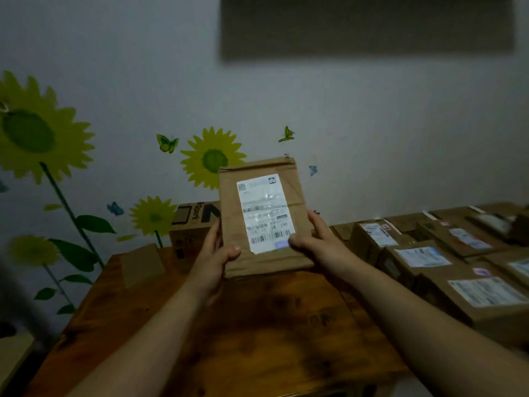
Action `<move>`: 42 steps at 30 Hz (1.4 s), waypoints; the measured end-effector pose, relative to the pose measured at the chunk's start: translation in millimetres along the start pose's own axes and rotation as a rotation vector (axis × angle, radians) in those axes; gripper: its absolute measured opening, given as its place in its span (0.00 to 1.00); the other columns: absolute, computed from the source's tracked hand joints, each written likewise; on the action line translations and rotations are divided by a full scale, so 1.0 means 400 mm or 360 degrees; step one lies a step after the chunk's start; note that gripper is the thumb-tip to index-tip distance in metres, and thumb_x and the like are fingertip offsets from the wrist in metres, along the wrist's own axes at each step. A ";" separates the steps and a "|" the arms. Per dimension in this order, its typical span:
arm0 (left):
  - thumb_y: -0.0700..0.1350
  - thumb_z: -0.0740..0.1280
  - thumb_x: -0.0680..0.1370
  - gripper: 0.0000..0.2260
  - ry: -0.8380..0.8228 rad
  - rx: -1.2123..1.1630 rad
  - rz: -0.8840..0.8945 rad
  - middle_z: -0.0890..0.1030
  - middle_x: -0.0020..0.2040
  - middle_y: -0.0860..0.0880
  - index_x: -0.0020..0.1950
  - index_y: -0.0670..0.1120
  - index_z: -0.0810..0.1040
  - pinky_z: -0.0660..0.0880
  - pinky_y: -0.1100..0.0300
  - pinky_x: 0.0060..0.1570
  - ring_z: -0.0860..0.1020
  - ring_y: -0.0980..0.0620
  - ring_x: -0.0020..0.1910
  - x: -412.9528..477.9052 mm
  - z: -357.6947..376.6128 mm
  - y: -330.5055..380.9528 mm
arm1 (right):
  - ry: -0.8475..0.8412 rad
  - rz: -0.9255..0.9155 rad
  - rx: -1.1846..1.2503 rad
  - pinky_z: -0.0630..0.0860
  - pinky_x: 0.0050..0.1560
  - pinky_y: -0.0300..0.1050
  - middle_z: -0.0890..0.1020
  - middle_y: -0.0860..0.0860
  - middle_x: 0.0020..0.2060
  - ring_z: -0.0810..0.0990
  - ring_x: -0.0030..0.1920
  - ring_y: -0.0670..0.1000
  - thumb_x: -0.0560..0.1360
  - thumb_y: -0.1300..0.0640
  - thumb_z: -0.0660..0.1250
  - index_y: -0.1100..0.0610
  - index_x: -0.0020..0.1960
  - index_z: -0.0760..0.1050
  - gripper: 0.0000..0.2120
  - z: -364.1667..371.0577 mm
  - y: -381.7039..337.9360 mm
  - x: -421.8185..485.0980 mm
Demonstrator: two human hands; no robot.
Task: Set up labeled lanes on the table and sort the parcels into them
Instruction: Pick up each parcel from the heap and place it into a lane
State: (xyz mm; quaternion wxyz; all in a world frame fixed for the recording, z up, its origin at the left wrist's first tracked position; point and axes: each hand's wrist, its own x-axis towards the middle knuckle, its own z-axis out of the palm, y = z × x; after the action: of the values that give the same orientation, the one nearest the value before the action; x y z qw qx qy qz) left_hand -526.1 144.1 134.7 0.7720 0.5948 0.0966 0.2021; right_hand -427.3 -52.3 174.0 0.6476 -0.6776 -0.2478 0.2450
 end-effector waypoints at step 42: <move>0.47 0.71 0.64 0.35 -0.1129 0.0260 -0.0352 0.75 0.62 0.47 0.70 0.58 0.66 0.77 0.57 0.45 0.78 0.46 0.56 -0.039 1.471 -0.477 | 0.1257 0.0133 -0.0153 0.79 0.53 0.55 0.77 0.43 0.58 0.79 0.55 0.53 0.77 0.45 0.64 0.29 0.69 0.57 0.25 -1.269 0.182 -0.736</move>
State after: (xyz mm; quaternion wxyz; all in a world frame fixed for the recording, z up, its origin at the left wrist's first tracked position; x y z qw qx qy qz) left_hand -273.5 -420.2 111.7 0.7246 0.6735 -0.0972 -0.1092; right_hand -317.6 -631.2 125.4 0.6501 -0.7587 0.0368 -0.0199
